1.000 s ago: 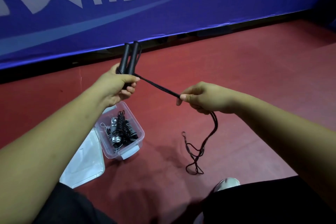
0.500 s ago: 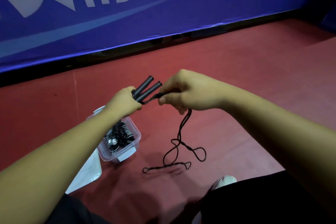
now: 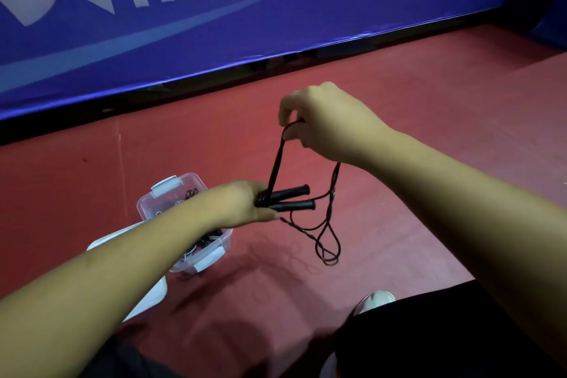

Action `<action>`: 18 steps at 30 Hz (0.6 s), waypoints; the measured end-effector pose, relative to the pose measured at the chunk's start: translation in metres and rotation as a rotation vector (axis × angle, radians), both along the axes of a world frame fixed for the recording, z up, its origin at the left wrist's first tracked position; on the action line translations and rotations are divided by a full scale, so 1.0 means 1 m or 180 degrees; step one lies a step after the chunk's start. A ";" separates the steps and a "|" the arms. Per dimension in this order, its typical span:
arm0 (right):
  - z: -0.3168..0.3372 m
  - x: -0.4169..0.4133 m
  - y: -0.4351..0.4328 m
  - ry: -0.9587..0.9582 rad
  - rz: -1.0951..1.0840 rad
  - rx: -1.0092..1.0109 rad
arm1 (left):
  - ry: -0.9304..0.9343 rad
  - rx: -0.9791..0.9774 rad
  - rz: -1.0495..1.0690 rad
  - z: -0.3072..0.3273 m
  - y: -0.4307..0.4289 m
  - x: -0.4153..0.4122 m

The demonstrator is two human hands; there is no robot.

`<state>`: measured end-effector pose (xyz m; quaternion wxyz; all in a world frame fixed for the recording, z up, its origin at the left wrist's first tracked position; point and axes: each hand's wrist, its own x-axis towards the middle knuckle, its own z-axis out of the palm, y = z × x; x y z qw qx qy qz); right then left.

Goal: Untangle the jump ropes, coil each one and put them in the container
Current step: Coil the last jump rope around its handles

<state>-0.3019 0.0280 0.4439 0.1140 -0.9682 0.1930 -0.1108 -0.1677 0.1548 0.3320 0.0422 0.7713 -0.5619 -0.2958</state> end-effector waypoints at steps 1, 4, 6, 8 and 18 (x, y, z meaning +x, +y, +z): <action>-0.001 0.001 0.000 0.0000 0.0003 -0.0110 | -0.0018 0.0097 -0.0143 0.001 0.001 -0.002; -0.005 0.003 -0.001 0.0041 0.0055 -0.0432 | 0.0131 0.0181 -0.0473 0.006 0.006 -0.007; -0.008 0.003 -0.005 0.0027 0.0069 -0.0444 | 0.0309 0.0088 -0.0734 0.011 0.009 -0.010; -0.012 0.004 -0.013 0.0050 0.0067 -0.0326 | 0.0490 -0.0071 -0.0880 0.018 0.013 -0.014; -0.041 -0.005 -0.042 0.0361 -0.0017 0.0488 | 0.1671 -0.1345 0.0106 0.040 0.020 -0.021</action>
